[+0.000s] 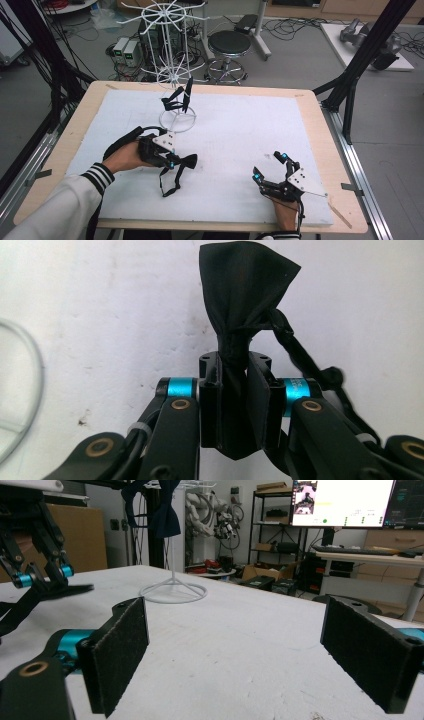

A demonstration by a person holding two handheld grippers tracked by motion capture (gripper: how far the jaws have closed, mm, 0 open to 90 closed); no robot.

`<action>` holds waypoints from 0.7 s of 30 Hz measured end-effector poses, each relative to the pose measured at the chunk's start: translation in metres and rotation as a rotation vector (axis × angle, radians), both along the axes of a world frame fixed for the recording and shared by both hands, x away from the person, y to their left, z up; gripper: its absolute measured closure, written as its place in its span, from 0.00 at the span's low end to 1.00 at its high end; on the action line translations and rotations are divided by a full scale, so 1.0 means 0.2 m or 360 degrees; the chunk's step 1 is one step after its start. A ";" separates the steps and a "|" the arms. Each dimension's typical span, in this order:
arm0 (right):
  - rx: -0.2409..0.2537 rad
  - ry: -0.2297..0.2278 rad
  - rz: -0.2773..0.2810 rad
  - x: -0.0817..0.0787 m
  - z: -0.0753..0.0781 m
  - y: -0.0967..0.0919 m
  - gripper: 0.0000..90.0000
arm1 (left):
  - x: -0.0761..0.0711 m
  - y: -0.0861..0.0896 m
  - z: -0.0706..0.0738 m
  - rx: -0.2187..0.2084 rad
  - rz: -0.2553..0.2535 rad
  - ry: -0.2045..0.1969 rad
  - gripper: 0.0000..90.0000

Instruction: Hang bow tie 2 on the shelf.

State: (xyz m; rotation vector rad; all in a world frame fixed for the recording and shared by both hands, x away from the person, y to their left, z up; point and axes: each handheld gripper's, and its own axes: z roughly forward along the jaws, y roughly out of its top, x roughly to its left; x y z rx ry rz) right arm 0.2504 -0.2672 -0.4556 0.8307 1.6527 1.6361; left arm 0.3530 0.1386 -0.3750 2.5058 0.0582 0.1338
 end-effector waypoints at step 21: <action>-0.0010 -0.0013 0.0004 0.00 0.00 0.00 0.13 | -0.05 0.13 0.16 -0.0363 0.0239 -0.0161 0.85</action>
